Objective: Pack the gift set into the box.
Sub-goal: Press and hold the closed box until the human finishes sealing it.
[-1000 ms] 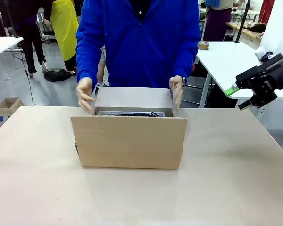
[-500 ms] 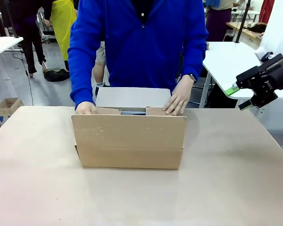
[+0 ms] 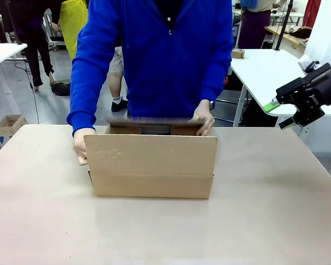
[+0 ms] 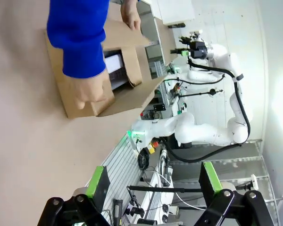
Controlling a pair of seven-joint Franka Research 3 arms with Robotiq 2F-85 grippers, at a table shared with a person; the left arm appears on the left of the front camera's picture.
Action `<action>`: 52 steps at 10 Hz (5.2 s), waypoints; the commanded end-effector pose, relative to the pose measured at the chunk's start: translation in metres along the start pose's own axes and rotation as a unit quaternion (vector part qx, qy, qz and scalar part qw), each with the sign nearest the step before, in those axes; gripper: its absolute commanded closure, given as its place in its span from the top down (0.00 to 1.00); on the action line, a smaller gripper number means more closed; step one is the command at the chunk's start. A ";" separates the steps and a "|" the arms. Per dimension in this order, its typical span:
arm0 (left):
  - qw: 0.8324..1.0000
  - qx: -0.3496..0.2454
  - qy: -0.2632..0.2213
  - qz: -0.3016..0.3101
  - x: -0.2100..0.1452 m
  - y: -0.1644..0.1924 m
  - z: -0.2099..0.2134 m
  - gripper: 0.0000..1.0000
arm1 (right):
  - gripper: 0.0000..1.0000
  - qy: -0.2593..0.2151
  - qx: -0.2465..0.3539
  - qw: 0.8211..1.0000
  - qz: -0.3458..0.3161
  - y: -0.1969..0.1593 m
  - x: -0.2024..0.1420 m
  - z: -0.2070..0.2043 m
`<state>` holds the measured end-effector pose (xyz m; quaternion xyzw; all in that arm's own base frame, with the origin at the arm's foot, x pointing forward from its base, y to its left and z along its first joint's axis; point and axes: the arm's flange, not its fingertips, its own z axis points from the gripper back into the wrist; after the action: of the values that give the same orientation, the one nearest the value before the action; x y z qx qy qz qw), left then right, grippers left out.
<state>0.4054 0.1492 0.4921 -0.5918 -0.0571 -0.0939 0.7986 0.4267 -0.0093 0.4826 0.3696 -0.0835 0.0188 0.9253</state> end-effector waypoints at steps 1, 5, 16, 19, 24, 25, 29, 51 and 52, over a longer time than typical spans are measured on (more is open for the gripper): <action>0.996 0.051 -0.066 0.003 -0.003 -0.005 -0.004 1.00 | 1.00 0.003 0.000 1.000 0.007 -0.002 0.000 0.002; 0.997 0.051 -0.052 -0.002 0.003 0.003 0.009 1.00 | 1.00 0.003 0.000 1.000 0.007 -0.002 0.000 0.002; 0.997 0.051 -0.052 -0.002 0.003 0.003 0.009 1.00 | 1.00 0.003 0.000 1.000 0.007 -0.002 0.000 0.002; 0.997 0.051 -0.052 -0.002 0.003 0.003 0.009 1.00 | 1.00 0.003 0.000 1.000 0.007 -0.002 0.000 0.002; 0.997 0.051 -0.052 -0.002 0.003 0.003 0.009 1.00 | 1.00 0.003 0.000 1.000 0.007 -0.002 0.000 0.002; 0.997 0.051 -0.052 -0.002 0.003 0.003 0.009 1.00 | 1.00 0.003 0.000 1.000 0.007 -0.002 0.000 0.002; 0.959 0.127 0.148 -0.205 0.047 -0.049 -0.149 1.00 | 1.00 0.090 0.010 0.964 0.248 0.118 0.015 -0.089; 0.726 -0.092 -0.006 -0.681 0.045 0.047 -0.319 1.00 | 1.00 -0.170 0.282 0.690 0.644 0.072 0.029 -0.235; 0.728 -0.073 -0.023 -0.682 0.051 0.059 -0.337 1.00 | 1.00 -0.152 0.277 0.699 0.642 0.060 0.028 -0.242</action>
<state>0.4535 -0.1422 0.3523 -0.4705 -0.4290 -0.6134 0.4671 0.4774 0.2034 0.3570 0.4655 -0.4442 0.5679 0.5134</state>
